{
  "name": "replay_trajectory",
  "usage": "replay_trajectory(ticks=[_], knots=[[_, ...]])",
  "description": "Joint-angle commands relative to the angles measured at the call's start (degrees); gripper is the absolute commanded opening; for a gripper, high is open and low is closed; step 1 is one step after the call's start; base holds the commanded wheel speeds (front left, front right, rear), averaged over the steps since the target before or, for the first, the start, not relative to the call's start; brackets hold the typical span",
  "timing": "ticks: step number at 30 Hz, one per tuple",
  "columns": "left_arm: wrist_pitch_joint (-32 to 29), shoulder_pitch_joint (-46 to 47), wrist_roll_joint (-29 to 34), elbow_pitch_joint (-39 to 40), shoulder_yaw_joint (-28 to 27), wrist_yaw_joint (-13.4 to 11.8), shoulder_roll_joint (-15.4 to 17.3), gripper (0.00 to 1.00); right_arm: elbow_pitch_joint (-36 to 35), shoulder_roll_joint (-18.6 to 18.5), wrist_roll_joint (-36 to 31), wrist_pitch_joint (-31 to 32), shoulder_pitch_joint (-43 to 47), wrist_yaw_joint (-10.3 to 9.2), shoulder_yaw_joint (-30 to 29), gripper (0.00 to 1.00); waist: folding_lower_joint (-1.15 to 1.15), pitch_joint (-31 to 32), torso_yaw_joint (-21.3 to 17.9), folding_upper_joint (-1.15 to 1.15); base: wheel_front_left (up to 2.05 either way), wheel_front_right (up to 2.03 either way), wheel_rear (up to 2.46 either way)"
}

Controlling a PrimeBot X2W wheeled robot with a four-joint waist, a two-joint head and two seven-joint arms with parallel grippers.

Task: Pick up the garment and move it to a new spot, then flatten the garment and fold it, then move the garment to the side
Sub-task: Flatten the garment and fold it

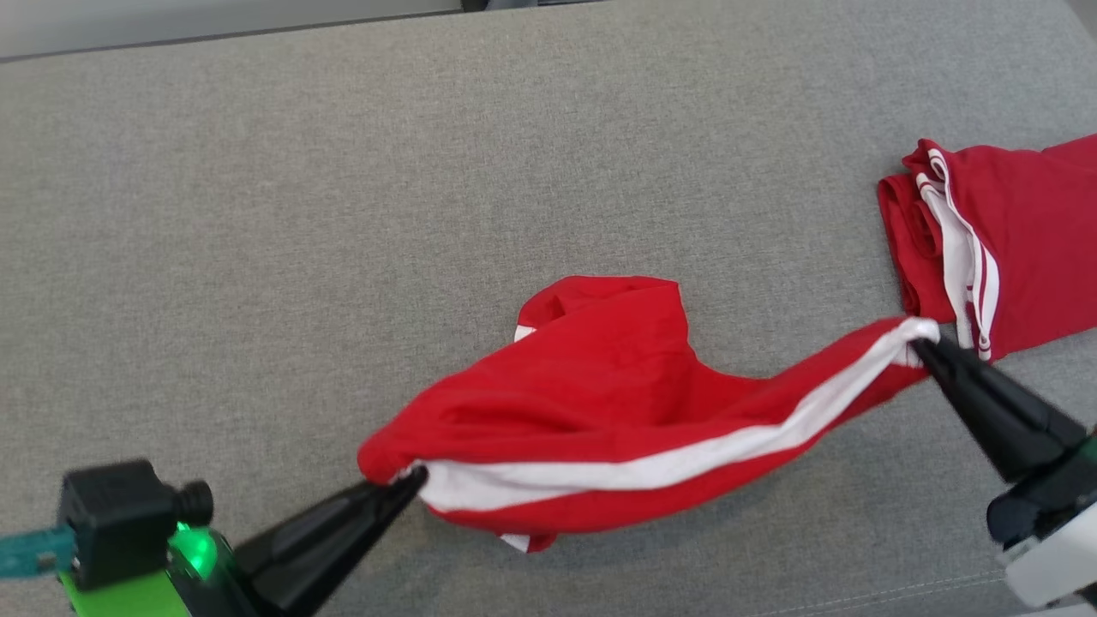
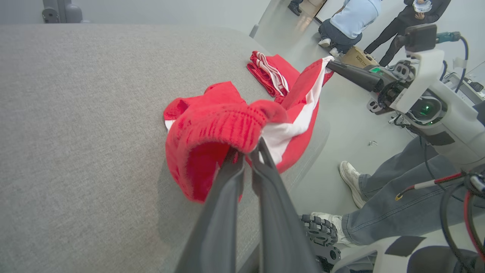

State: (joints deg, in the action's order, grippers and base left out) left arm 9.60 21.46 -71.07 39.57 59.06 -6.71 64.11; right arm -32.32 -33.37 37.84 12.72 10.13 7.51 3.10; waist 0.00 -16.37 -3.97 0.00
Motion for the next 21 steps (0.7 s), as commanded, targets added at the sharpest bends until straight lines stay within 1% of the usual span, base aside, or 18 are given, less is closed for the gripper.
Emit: replay_trajectory(ticks=[1,3,5,6,7,9,12,13,15,17,19,21], knots=[[-1.36,3.06,-0.74,0.61,-1.7,0.75,1.54,0.0,-1.46,-0.48,2.07,1.29,-3.4,-0.05,-1.32,0.0,0.0,-2.27,-0.82,0.0,0.0,0.0,0.0],[-4.62,7.35,-3.63,0.8,-4.49,2.63,3.08,0.0,-1.86,-1.34,5.2,4.11,-8.31,-0.05,-2.86,0.0,0.0,-3.81,-0.76,0.0,0.0,0.0,0.0],[-8.75,13.15,-6.85,-1.91,-8.14,4.25,4.41,0.0,0.18,-2.5,7.87,6.85,-15.67,-0.05,-3.76,0.0,0.0,-5.72,-0.43,0.0,0.0,0.0,0.0],[-11.43,16.2,-8.36,-4.01,-9.65,5.19,4.51,0.0,1.89,-2.83,9.25,8.0,-19.88,-0.05,-3.89,0.0,0.0,-6.76,-0.14,0.0,0.0,0.0,0.0],[-14.08,19.7,-10.35,-6.12,-11.23,5.95,3.88,0.0,3.75,-2.35,10.61,8.65,-24.75,-0.04,-4.03,0.0,0.0,-7.99,0.1,0.0,0.0,0.0,0.0],[-19.8,27.03,-13.8,-11.37,-14.15,7.17,1.78,0.0,9.24,-0.97,11.12,9.89,-34.68,-0.06,-4.5,0.0,0.0,-10.66,0.45,0.0,0.0,0.0,0.0],[-27.49,39.62,-15.37,-21.43,-17.26,6.42,-3.07,0.0,19.08,3.7,7.86,10.53,-50.45,-0.08,-3.57,0.0,0.0,-14.61,0.85,0.0,0.0,0.0,0.0],[-29.48,44.02,-14.85,-25.16,-17.89,5.83,-5.18,0.0,22.44,5.68,6.31,10.38,-55.6,-0.1,-3.58,0.0,0.0,-15.95,0.91,0.0,0.0,0.0,0.0],[-32.39,53.3,-11.25,-32.84,-18.21,4.88,-9.47,0.0,29.04,10.0,2.55,9.78,-65.39,-0.1,-2.6,0.0,0.0,-18.4,0.76,0.0,0.0,0.0,0.0],[-33.85,61.77,-7.44,-39.93,-17.87,4.51,-14.22,0.0,35.07,14.23,-1.69,7.58,-74.38,-0.1,-2.28,0.0,0.0,-20.64,0.34,0.0,0.0,0.0,0.0],[-32.45,69.41,-3.11,-46.37,-17.56,5.0,-18.79,0.0,40.5,18.25,-5.44,4.09,-81.82,-0.08,-2.67,0.0,0.0,-22.39,-0.03,0.0,0.0,0.0,0.0],[-30.05,75.18,0.92,-52.35,-17.08,6.19,-22.88,0.0,45.0,21.29,-8.87,-0.12,-88.04,-0.08,-3.51,0.0,0.0,-23.69,-0.35,0.0,0.0,0.0,0.0]])
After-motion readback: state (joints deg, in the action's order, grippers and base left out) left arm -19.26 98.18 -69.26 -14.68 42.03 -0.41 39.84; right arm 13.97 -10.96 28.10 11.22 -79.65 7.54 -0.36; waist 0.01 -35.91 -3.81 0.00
